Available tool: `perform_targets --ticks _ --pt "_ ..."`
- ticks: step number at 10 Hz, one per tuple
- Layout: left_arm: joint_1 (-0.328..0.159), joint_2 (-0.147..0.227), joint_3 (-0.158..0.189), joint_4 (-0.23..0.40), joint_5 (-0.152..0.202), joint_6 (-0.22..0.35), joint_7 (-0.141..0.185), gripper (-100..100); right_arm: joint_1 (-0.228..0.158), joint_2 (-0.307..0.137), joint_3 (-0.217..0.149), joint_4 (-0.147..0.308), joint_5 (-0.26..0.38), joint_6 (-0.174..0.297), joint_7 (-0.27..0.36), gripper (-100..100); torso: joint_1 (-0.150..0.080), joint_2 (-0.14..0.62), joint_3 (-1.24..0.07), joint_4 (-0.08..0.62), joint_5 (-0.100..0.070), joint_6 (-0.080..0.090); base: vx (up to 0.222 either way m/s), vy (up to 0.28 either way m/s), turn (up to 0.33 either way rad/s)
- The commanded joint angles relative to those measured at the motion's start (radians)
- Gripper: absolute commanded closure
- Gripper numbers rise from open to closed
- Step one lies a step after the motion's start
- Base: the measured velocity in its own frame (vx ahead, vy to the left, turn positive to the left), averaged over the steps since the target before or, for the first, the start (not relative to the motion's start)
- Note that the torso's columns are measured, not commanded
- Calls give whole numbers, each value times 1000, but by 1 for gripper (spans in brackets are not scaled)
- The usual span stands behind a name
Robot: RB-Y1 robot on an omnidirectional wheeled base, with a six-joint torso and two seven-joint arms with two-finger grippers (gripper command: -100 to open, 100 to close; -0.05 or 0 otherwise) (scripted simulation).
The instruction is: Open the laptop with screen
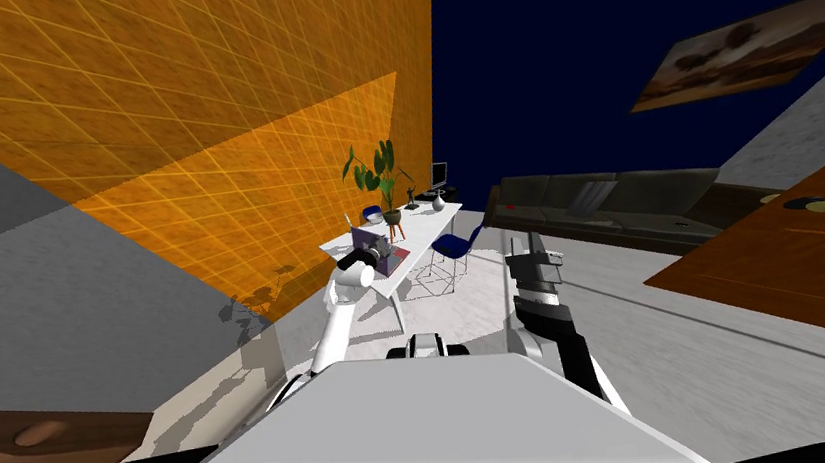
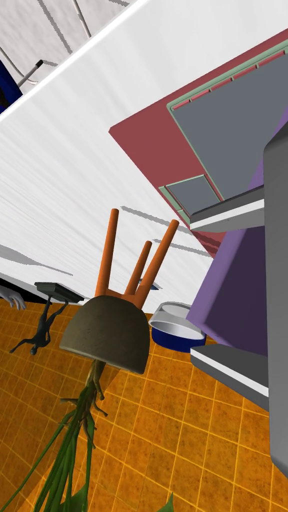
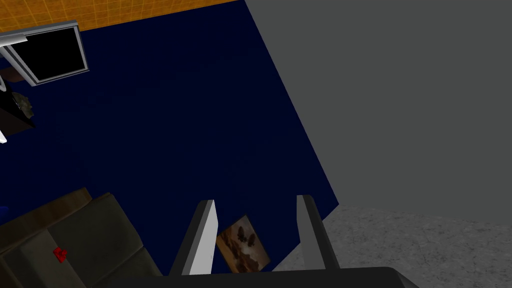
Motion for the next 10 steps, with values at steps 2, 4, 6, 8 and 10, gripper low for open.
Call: perform_targets --ticks 2,4,6,8,10 --pt "-9 15 6 -18 -3 90 2 100 0 0 0 0 0 0 0 0 0 1 0 0 0 0 32 -45 11" --pt "-18 27 12 -39 -7 148 5 100 0 0 0 0 0 0 0 0 -1 -1 0 1 0 0 47 -48 21" --pt "-28 39 18 -61 -10 195 9 100 0 0 0 0 0 0 0 0 0 0 0 -1 1 2 26 -26 3" --pt "-28 39 18 -61 -10 226 9 100 0 0 0 0 0 0 0 0 0 0 0 -1 0 0 31 -28 7" --pt "-36 53 19 -75 -9 265 8 100 0 0 0 0 0 0 0 0 2 1 1 0 1 0 26 -21 -11"
